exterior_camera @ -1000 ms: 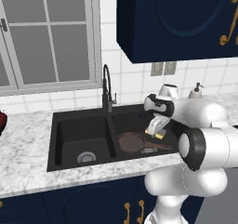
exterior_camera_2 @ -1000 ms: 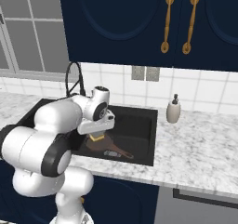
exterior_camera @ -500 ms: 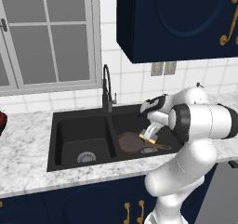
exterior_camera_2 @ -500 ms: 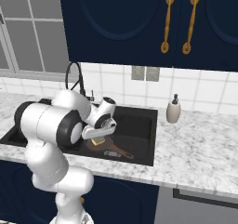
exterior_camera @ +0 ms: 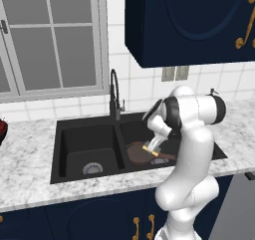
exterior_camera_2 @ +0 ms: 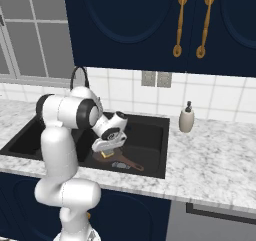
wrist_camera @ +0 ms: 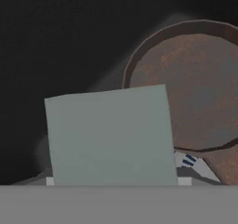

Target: Pick the pan and sponge and place them into the sink. Then turn on the water.

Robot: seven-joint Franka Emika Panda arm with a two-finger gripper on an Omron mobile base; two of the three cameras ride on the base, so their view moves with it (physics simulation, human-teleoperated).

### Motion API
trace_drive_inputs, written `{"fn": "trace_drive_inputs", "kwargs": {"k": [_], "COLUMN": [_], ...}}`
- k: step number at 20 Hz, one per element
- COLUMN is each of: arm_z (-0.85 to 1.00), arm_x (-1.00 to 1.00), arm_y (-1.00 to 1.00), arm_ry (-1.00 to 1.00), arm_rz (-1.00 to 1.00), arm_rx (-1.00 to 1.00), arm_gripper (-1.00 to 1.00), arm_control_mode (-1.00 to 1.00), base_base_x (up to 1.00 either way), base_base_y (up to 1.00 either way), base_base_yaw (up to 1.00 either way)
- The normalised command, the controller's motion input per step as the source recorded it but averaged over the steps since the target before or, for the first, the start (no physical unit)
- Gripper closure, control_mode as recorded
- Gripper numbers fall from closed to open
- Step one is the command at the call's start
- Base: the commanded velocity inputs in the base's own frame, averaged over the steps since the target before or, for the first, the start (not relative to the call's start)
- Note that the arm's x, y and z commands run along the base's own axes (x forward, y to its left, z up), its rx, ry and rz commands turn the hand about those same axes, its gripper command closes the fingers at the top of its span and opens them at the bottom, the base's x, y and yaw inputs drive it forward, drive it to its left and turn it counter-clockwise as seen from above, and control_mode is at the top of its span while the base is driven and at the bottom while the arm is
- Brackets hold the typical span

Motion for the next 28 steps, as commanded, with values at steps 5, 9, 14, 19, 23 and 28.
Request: {"fn": "trace_drive_inputs", "kwargs": {"k": [5,9,14,19,23,28], "arm_z": [-0.47,-0.42,-0.48,-0.59,-0.42,-0.07], "arm_x": [0.53,0.62,0.63,0.66,0.64,0.29], "arm_y": [0.0,0.0,0.0,0.02,0.15,0.2], "arm_ry": [0.0,0.0,0.0,0.0,0.0,0.0], "arm_rz": [0.0,0.0,0.0,0.0,0.0,0.0], "arm_rx": [0.08,0.06,0.05,0.01,0.0,0.0], "arm_gripper": [1.0,1.0,1.0,1.0,1.0,-1.0], "arm_control_mode": [-1.0,-1.0,-1.0,-1.0,-1.0,-1.0], "base_base_x": [0.0,0.0,0.0,0.0,0.0,0.0], "base_base_y": [0.0,0.0,0.0,0.0,0.0,0.0], "base_base_yaw": [0.0,0.0,0.0,0.0,0.0,0.0]}}
